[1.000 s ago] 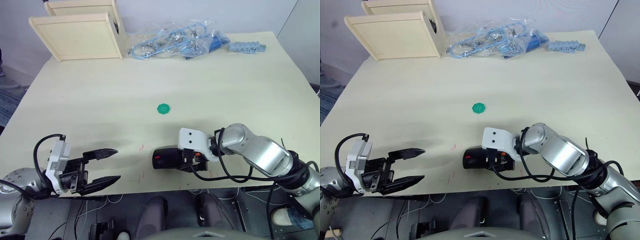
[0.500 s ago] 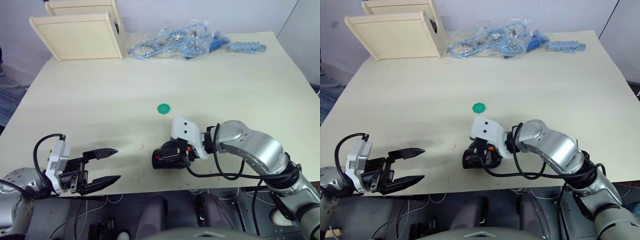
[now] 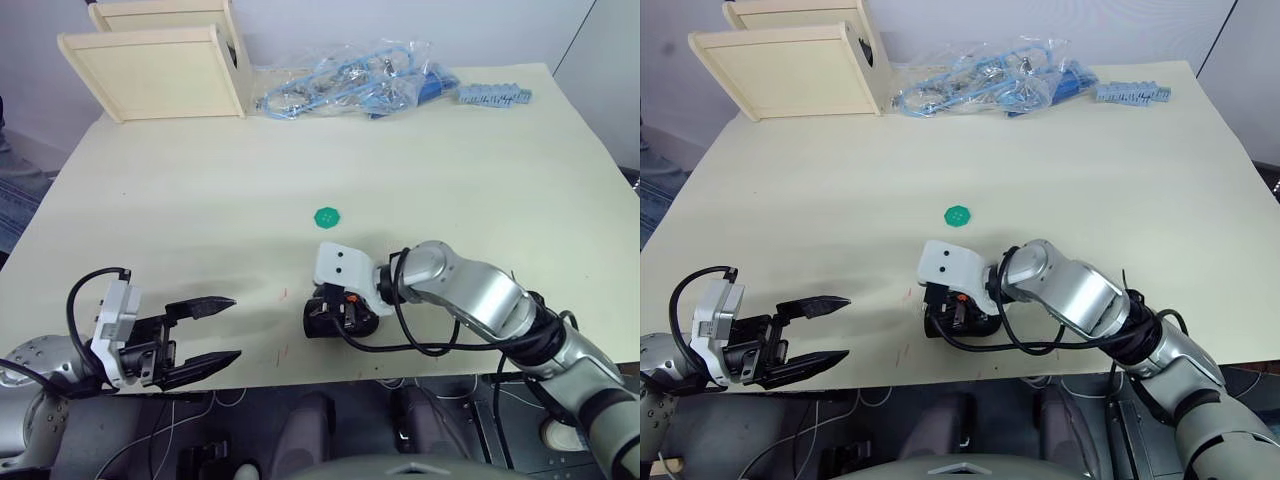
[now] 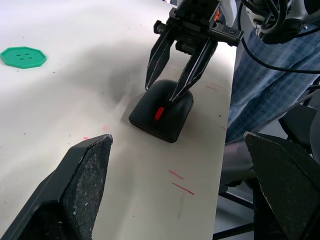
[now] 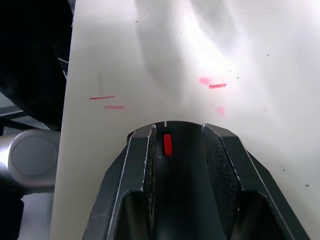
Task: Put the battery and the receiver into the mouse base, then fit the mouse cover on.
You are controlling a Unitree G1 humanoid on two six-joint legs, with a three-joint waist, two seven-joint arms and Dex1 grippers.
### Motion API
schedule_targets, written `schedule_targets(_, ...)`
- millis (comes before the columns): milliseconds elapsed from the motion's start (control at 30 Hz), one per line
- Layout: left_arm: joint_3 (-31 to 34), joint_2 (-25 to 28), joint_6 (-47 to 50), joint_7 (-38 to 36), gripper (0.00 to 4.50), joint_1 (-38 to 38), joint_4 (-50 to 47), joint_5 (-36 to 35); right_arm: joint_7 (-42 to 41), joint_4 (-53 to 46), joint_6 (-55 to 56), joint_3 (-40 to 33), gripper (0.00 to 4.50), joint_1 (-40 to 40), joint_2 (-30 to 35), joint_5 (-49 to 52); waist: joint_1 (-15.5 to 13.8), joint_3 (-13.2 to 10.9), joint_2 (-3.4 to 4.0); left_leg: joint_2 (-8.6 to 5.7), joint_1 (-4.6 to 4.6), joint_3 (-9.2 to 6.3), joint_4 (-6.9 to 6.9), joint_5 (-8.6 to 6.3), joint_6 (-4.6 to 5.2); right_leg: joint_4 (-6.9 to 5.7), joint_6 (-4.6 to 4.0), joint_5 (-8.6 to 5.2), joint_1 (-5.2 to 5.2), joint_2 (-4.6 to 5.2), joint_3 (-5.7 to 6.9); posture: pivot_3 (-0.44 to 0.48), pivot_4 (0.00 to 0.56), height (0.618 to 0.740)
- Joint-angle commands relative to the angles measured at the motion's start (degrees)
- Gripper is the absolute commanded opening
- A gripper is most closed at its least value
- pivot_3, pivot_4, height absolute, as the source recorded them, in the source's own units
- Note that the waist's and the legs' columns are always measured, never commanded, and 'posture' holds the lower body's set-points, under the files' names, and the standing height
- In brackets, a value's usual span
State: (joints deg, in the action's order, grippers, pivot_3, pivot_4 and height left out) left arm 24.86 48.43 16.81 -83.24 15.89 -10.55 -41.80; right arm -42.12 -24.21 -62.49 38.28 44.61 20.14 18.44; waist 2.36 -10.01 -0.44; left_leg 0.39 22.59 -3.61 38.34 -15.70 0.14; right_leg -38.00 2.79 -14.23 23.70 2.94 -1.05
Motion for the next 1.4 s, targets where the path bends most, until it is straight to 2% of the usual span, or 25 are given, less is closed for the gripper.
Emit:
schedule_targets(33,1.9,0.7,-0.2,0.0,4.5,0.2,-0.9,-0.3,0.2,-1.2,-0.4,0.0,1.53,1.2,-0.9,0.0,0.0,0.0,0.0,0.0,0.0,0.0,0.0,0.0,0.0,0.0,0.0,0.0,0.0,0.0,0.0,0.0,0.15,0.74)
schedule_targets(667,2.1,0.9,0.0,0.0,4.5,0.4,-1.0,-0.3,1.0,3.9,-0.5,2.5,1.53,1.3,-3.6,-1.5,0.0,0.0,0.0,0.0,0.0,0.0,0.0,0.0,0.0,0.0,0.0,0.0,0.0,0.0,0.0,0.0,0.15,0.74)
schedule_targets(1033,1.4,0.3,-0.4,0.4,4.5,0.4,-1.1,-0.1,-0.5,8.5,-4.8,6.6,1.53,-1.9,-0.9,-1.1,-0.1,0.1,-0.06,-0.02,-0.06,0.01,0.0,0.0,0.0,0.01,0.0,0.0,-0.04,0.02,-0.01,0.0,0.15,0.74)
schedule_targets(1100,1.1,0.2,-0.4,0.5,4.5,0.1,-0.9,-0.1,-0.6,8.4,-3.8,4.5,1.53,-2.7,-1.7,-0.4,-0.1,0.1,-0.08,-0.02,-0.07,0.01,-0.01,0.0,0.0,0.01,0.0,0.0,-0.06,0.03,-0.01,0.0,0.15,0.74)
schedule_targets(1233,0.5,-0.1,-0.6,0.6,4.5,-0.5,-0.6,0.0,-1.1,5.3,2.2,-6.3,1.53,-5.0,-4.5,3.3,-0.2,0.2,-0.16,-0.03,-0.06,0.0,-0.01,0.0,0.0,0.02,0.0,0.0,-0.06,0.03,0.0,0.0,0.15,0.74)
schedule_targets(1400,-0.3,-0.2,-0.6,0.7,4.5,-1.7,0.0,0.1,-4.0,-1.7,9.4,-14.0,1.53,-9.9,-1.5,6.7,-0.1,0.1,-0.15,-0.02,-0.03,0.01,-0.01,0.0,0.0,0.01,0.01,0.0,-0.03,0.02,-0.01,0.0,0.15,0.74)
